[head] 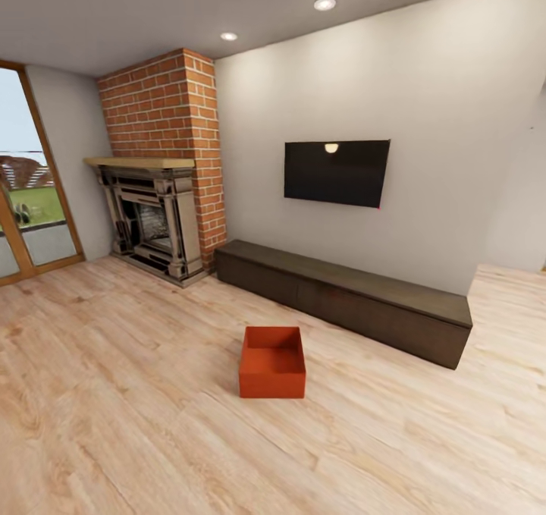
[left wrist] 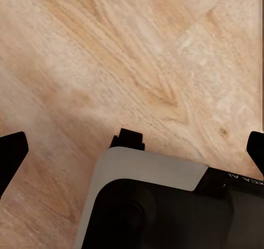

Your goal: Move the two storage containers from the living room to the garage. In the garage, place one container on the floor and stack the other container on top of it (either order is fine).

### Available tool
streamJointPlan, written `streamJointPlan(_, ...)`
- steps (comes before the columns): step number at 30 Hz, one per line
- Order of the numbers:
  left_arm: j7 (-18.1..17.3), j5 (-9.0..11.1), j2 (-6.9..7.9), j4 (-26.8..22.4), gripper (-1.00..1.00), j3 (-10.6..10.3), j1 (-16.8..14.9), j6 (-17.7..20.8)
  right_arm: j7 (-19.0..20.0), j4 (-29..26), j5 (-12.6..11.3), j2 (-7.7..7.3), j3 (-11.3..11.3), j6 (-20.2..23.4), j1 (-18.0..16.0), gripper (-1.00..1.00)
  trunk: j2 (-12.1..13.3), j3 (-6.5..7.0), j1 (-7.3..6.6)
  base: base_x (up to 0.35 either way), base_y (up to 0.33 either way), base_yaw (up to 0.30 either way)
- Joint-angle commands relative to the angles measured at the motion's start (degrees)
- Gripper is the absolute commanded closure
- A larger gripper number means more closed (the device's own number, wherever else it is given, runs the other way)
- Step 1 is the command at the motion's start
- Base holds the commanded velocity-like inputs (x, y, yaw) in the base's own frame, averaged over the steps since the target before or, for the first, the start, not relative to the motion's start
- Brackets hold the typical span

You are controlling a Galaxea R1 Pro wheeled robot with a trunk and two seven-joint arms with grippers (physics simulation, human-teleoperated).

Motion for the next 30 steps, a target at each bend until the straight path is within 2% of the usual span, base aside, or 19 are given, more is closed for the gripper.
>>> streamJointPlan(1, 0.1, 0.0, -0.01, 0.0, -1.00, 0.3, 0.0, -0.2, 0.0, 0.2, -0.5, 0.01, 0.5, -0.3, -0.1, -1.00, 0.0, -0.06, 0.03, 0.321, -0.004, 0.000)
streamJointPlan(30, 0.1, 0.0, -0.01, 0.0, -1.00, 0.3, 0.0, -0.2, 0.1, 0.2, -0.1, -0.13, 0.8, -0.2, -0.1, -1.00, 0.0, -0.06, 0.03, 0.322, 0.000, 0.000)
